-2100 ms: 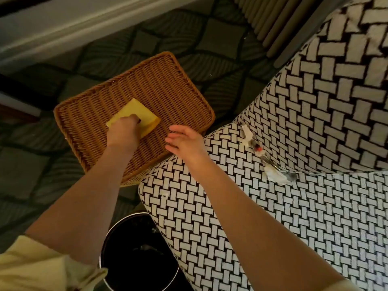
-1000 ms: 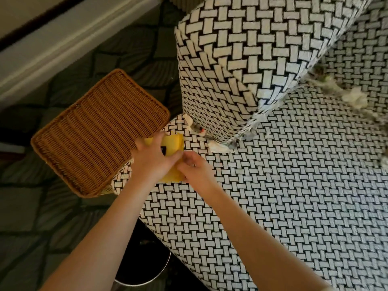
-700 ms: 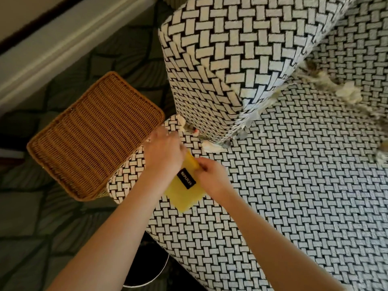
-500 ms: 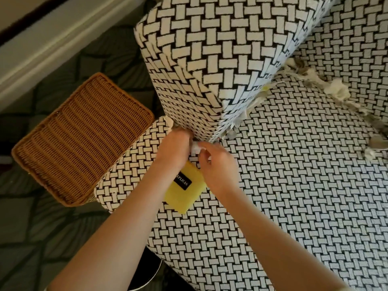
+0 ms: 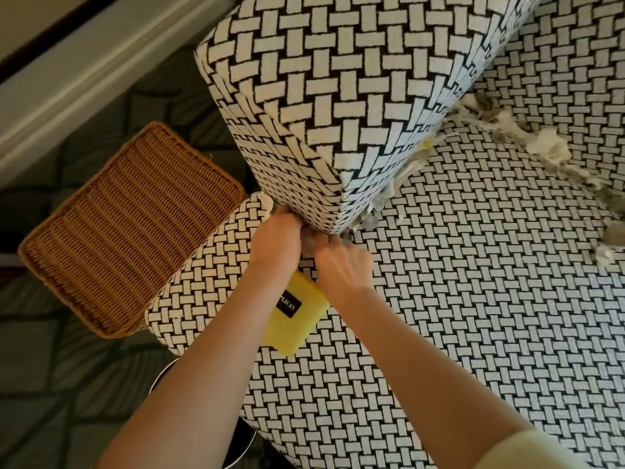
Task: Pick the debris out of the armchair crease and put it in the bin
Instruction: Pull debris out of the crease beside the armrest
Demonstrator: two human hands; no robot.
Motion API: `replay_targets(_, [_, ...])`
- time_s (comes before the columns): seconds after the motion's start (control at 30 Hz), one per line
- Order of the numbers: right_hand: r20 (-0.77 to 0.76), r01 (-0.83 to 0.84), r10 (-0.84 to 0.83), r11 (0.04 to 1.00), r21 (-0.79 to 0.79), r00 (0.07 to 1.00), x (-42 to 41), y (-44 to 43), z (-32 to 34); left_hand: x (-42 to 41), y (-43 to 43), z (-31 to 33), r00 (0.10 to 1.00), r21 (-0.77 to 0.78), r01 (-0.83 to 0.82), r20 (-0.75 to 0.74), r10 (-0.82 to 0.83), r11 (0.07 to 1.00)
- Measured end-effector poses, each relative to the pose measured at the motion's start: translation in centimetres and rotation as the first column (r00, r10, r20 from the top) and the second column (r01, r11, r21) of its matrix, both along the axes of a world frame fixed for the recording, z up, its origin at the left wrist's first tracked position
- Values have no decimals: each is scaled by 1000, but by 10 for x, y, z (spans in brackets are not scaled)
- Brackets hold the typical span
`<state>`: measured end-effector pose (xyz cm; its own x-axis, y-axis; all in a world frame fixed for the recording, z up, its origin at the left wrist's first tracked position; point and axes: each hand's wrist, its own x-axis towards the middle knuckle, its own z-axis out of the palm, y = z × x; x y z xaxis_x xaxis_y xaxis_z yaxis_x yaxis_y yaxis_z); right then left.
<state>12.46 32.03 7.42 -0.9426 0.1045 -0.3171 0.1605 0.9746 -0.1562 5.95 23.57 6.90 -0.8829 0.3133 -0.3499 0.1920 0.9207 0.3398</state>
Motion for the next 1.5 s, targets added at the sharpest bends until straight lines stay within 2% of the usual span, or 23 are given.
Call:
replay_targets(0.1, [-26,67,-71,989,-128,997,9,11,-2,5,-5,0,986,159,-140,115,122,977])
replay_targets(0.27, [-165,75,-98,987,-141,981,16,31,-18,12,-7,0,951,288,-285,204,232,914])
replay_targets(0.33, [-131,61,-86,981,-186,988,12,33,-20,11,-5,-1,896,331,-416,309,320,847])
replay_targets(0.43, [-194,13,-55,977,-212,979,8,31,-17,13,-2,1,770,410,-617,491,407,672])
replay_targets(0.5, [-258,-47,-5,980,-192,966,5,24,-19,16,-2,4,728,418,-664,551,408,621])
replay_targets(0.53, [-262,-47,-15,972,-231,965,6,19,-21,17,-4,6,715,417,-676,571,403,608])
replay_targets(0.63, [-279,64,-187,916,-397,942,14,15,-23,18,-8,8,651,409,-738,641,407,538])
replay_targets(0.7, [-230,168,-299,874,-456,926,20,16,-20,17,-11,10,606,400,-781,667,432,479])
replay_targets(0.83, [-151,142,-215,910,-389,965,17,14,-16,14,-13,9,534,398,-843,705,467,363])
replay_targets(0.9, [-123,114,-158,945,-308,980,13,9,-13,14,-13,7,542,394,-837,695,473,380])
replay_targets(0.97, [-194,62,-104,976,-210,975,9,2,-10,15,-16,6,565,409,-823,666,487,394])
replay_targets(1.0, [-183,54,-80,988,-143,980,7,-1,-8,15,-18,6,573,420,-818,653,496,392])
replay_targets(1.07, [-1,31,-32,996,-86,1000,1,-6,-3,15,-23,10,569,428,-822,644,512,375])
replay_targets(1.13, [86,0,3,999,-32,996,-6,-5,2,15,-26,14,519,409,-855,680,519,319])
replay_targets(1.27, [67,-45,46,999,-29,997,-11,-4,9,7,-28,16,374,309,-927,731,570,212])
replay_targets(1.33, [-138,-46,42,999,-24,990,-6,-4,5,3,-26,19,303,257,-953,772,559,161])
replay_targets(1.37, [-251,7,-28,996,-84,968,0,-4,0,3,-24,20,296,244,-955,794,532,167])
replay_targets(1.4, [-318,97,-163,972,-212,934,5,-5,-1,4,-22,22,302,241,-953,815,494,185])
replay_targets(1.43, [-308,165,-296,907,-388,904,7,-8,0,7,-20,23,313,247,-948,837,448,202])
replay_targets(1.5, [-128,285,-505,659,-696,854,9,-15,1,11,-15,24,327,270,-941,875,356,203])
